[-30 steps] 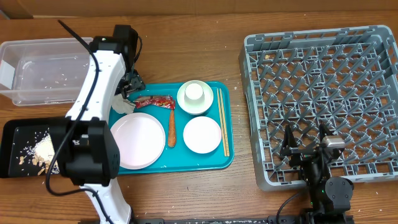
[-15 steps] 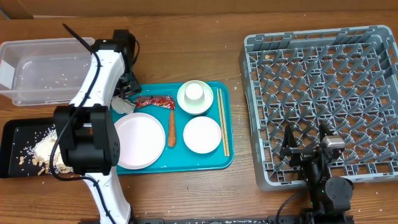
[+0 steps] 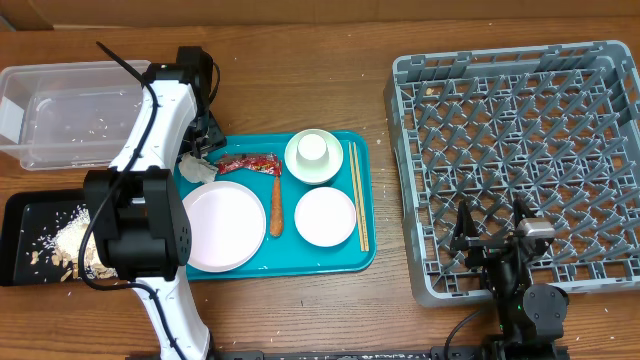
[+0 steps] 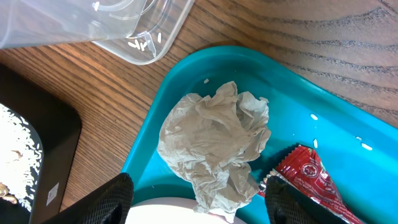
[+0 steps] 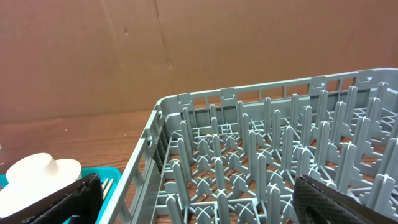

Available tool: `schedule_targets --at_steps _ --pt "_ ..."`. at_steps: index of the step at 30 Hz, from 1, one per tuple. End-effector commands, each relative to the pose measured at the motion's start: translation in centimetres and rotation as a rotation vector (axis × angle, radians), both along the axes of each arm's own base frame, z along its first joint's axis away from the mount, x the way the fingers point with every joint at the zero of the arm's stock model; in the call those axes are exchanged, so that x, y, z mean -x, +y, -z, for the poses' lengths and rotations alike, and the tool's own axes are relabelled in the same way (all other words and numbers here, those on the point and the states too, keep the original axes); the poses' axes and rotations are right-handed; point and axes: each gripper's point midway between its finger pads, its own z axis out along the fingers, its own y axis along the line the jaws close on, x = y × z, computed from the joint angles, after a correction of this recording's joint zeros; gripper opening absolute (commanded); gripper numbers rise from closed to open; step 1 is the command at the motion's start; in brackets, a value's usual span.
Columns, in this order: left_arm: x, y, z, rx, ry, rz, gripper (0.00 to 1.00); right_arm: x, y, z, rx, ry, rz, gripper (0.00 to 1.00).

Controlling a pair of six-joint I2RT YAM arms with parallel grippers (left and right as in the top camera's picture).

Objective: Sort waste into correct bins and load items into the dishwasher
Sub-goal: 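Reach the left gripper to the crumpled tissue and grasp it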

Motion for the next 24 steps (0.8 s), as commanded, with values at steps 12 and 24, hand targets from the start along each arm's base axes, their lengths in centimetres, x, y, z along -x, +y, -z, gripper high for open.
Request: schedule_targets --at_steps 12,24 --pt "0.9 0.6 2.2 -0.026 0.036 0.004 0.70 0.0 -0.1 0.2 -0.003 -0.001 0.007 1.00" --pt "0.9 0.8 2.1 -0.038 0.034 0.003 0.68 0.0 -0.1 0.2 -0.003 -0.001 0.007 1.00"
